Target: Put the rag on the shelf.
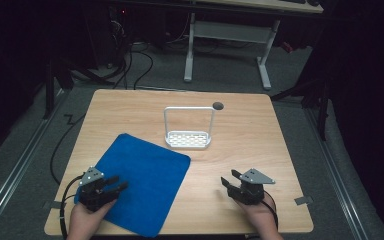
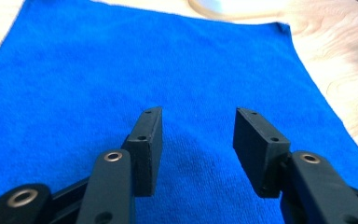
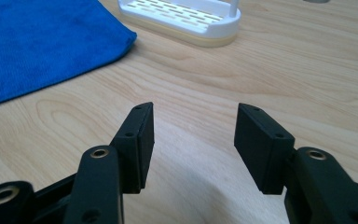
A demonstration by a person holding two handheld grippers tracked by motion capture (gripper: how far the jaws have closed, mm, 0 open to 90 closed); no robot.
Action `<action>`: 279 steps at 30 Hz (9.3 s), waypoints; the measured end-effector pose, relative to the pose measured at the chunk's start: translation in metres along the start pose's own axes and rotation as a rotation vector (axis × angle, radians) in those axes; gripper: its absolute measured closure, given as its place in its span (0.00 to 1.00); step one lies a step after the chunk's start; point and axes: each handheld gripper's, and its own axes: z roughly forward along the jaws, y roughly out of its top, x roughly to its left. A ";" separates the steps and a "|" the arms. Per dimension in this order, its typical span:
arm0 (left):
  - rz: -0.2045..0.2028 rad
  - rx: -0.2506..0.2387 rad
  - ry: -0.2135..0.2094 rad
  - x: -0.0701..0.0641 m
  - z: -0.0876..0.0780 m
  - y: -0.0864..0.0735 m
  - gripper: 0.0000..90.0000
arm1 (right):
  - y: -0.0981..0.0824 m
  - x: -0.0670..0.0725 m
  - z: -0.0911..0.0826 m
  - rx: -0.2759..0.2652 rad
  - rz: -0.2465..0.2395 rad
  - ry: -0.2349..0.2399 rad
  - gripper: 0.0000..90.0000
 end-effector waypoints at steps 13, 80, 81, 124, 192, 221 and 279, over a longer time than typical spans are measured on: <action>0.026 0.116 -0.058 -0.009 0.015 -0.002 0.89 | -0.004 -0.004 -0.006 -0.008 0.005 0.006 0.58; 0.159 0.224 -0.198 -0.052 0.031 -0.011 0.98 | 0.001 0.028 0.019 0.201 -0.153 0.125 1.00; 0.166 0.229 -0.210 -0.055 0.032 -0.011 0.98 | 0.000 0.025 0.017 0.202 -0.145 0.120 1.00; 0.099 0.076 -0.015 -0.031 0.064 0.029 0.53 | -0.020 0.005 -0.029 0.091 -0.040 0.043 0.76; 0.017 0.049 -0.042 -0.036 0.110 0.041 0.97 | 0.021 -0.035 0.053 0.162 -0.017 -0.018 0.97; 0.078 -0.181 -0.040 -0.057 0.065 0.044 0.97 | 0.033 -0.015 0.004 -0.150 0.016 -0.043 0.97; 0.198 -0.562 0.037 -0.067 -0.024 0.182 0.97 | 0.178 -0.012 -0.064 -0.543 -0.070 -0.064 0.97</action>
